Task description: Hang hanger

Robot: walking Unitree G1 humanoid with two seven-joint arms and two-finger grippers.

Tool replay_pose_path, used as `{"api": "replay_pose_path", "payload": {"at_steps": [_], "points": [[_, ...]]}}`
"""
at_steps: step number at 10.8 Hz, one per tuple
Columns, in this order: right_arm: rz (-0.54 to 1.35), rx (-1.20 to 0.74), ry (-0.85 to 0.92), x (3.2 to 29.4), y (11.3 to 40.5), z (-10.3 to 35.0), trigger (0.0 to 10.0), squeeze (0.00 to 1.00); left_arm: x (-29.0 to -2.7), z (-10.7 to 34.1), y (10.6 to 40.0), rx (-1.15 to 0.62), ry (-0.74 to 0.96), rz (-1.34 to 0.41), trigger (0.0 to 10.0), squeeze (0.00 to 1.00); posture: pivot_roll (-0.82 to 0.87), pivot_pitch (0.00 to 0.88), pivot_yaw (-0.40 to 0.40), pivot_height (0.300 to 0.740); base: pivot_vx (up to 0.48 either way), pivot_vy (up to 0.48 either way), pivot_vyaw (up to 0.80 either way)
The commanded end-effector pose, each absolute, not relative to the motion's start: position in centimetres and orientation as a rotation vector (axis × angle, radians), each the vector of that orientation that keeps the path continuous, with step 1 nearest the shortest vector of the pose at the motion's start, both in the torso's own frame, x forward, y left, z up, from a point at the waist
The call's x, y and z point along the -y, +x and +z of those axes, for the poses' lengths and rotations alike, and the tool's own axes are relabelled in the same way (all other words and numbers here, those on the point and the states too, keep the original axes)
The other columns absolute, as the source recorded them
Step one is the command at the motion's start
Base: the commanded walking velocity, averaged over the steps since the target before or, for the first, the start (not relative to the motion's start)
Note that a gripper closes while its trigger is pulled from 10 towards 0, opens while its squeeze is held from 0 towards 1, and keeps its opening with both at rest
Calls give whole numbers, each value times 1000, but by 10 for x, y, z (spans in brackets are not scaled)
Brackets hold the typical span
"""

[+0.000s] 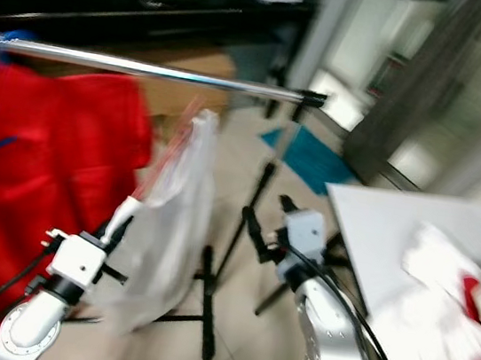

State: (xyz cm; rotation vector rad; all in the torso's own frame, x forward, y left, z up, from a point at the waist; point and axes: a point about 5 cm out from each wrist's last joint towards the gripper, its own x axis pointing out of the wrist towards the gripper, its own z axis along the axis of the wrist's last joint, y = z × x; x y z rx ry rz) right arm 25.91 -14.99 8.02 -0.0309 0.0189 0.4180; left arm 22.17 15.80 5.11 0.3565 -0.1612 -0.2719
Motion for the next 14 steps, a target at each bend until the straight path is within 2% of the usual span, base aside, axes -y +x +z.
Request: {"api": "replay_pose_path", "payload": {"at_steps": [1, 5, 10, 11, 14], "points": [[380, -38, -30, 160, 256, 76, 10000, 0, -149, 55, 226, 197, 357, -293, 10000, 0, 63, 0, -118, 740, 0, 0, -669], [333, -41, -25, 169, 254, 73, 10000, 0, -138, 51, 223, 230, 434, -383, 10000, 0, 40, 0, -111, 740, 0, 0, -672], [347, -24, -35, 167, 257, 77, 10000, 0, -131, 65, 228, 339, 459, -393, 10000, 0, 45, 0, -116, 740, 0, 0, -673], [373, 3, -25, 166, 256, 81, 10000, 0, -129, 62, 225, 328, 460, -423, 10000, 0, 43, 0, -112, 740, 0, 0, 0], [407, 14, -23, 159, 254, 82, 10000, 0, -151, 45, 223, 156, 264, -256, 10000, 0, 53, 0, -114, 740, 0, 0, 0]]}}
